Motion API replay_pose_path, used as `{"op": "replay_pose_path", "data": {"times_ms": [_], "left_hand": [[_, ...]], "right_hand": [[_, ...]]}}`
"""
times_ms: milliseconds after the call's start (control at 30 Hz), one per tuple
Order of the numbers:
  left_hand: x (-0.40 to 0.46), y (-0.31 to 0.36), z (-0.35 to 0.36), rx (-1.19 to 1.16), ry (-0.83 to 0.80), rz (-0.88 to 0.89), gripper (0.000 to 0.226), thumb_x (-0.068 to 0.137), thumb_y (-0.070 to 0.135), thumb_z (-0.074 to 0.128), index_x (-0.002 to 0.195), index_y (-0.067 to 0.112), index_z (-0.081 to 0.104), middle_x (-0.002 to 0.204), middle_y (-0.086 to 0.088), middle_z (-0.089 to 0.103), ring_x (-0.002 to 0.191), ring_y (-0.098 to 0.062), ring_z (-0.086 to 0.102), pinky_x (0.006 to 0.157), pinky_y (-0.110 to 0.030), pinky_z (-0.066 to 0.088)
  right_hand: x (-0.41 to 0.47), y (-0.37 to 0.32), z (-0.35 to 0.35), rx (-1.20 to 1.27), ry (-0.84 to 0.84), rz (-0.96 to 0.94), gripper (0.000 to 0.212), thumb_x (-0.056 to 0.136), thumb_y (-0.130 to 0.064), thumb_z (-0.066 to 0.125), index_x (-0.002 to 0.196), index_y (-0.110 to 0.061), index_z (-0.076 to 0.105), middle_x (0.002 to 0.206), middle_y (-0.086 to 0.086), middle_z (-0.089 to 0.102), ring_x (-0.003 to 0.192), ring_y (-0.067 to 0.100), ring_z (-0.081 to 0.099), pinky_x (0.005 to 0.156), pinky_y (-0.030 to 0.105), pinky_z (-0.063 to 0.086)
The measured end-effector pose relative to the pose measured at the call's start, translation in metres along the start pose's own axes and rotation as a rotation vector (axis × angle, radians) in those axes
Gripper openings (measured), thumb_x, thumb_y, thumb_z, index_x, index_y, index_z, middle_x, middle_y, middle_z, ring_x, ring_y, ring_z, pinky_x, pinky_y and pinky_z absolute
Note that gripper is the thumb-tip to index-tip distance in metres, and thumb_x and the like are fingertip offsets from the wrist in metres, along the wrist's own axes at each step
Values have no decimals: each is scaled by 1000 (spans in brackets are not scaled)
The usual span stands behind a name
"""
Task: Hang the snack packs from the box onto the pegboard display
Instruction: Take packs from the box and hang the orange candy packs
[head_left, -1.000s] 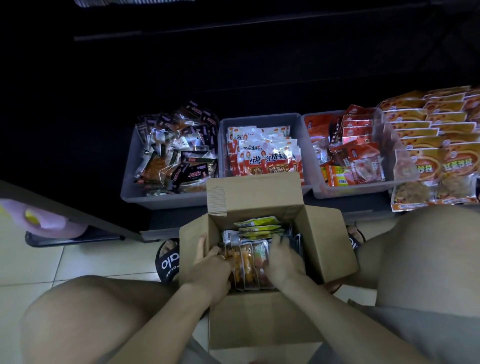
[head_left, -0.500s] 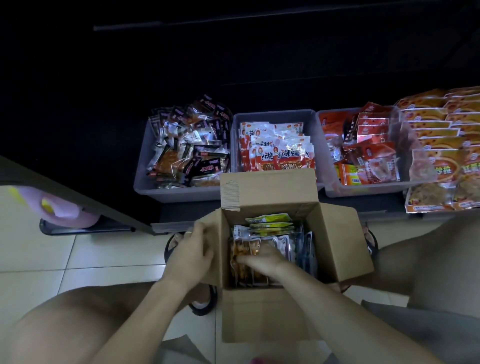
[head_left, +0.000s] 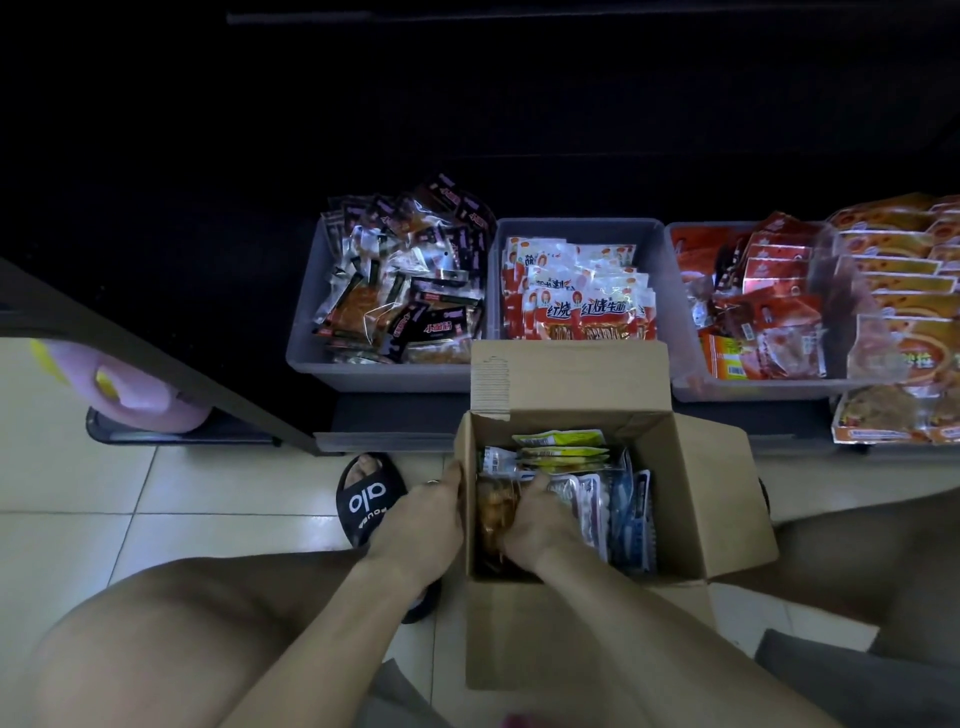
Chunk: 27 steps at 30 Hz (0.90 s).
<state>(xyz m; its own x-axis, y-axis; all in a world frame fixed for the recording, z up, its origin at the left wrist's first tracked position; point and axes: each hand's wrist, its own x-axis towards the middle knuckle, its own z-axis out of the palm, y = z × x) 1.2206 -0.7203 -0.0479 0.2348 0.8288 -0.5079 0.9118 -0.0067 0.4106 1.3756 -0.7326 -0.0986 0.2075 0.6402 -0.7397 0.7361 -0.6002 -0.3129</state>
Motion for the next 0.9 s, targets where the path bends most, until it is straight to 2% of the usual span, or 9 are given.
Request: {"op": "replay_pose_path", "data": {"times_ms": [167,333,400,533,667,733,833,900], "left_hand": [[2,3,1,44,13,23,43,101,10,42,143,17,45,94,-15,71,82,-35,71,73,-49,60],[1,0,4,56,22,34,36,100,14,44,136,20,45,89,-6,69,75,-28,71,69,-47,62],[1,1,5,91,32,46,32,101,16,43,132,20,45,91,-5,70,76,-28,71,67,-44,61],[5,2,6,158,47,68,27,101,12,42,127,15,48,94,-9,71,77,-31,73,68,-47,62],[6,5,5,158,28,60,20,103,14,41,121,15,48,96,-10,71,81,-33,73,71,-46,62],[6,7,6,224,26,56,21,102,11,40,122,13,48,102,-12,71,86,-35,73,73,-46,61],[6,10,5,273,23,49,22,103,11,41,124,12,47,105,-13,72,90,-35,74,73,-44,61],[6,10,5,269,24,53,21,103,12,43,123,12,47,105,-12,72,89,-35,74,73,-44,61]], "right_hand": [[3,-7,-1,36,-58,52,112,67,-44,86,148,-9,16,131,14,61,124,34,60,103,42,53],[2,-5,3,-51,23,17,91,80,-26,83,145,-5,23,132,17,60,124,35,61,102,42,52],[4,-4,4,-22,13,8,83,80,-27,81,140,-10,26,126,14,63,120,34,63,101,42,53],[8,-4,7,69,24,20,84,79,-32,82,138,-13,26,122,12,67,120,34,64,103,41,52],[15,1,7,55,65,-3,63,90,-15,69,142,-7,34,130,16,62,125,34,60,101,36,51],[19,4,6,59,53,0,70,90,-16,69,148,-4,31,137,20,58,130,36,56,102,35,49],[23,1,8,115,9,20,96,85,-34,78,157,-5,21,140,19,58,132,35,55,102,34,48],[23,-2,10,115,3,33,100,86,-38,78,158,-5,17,140,18,59,132,34,56,101,33,48]]}}
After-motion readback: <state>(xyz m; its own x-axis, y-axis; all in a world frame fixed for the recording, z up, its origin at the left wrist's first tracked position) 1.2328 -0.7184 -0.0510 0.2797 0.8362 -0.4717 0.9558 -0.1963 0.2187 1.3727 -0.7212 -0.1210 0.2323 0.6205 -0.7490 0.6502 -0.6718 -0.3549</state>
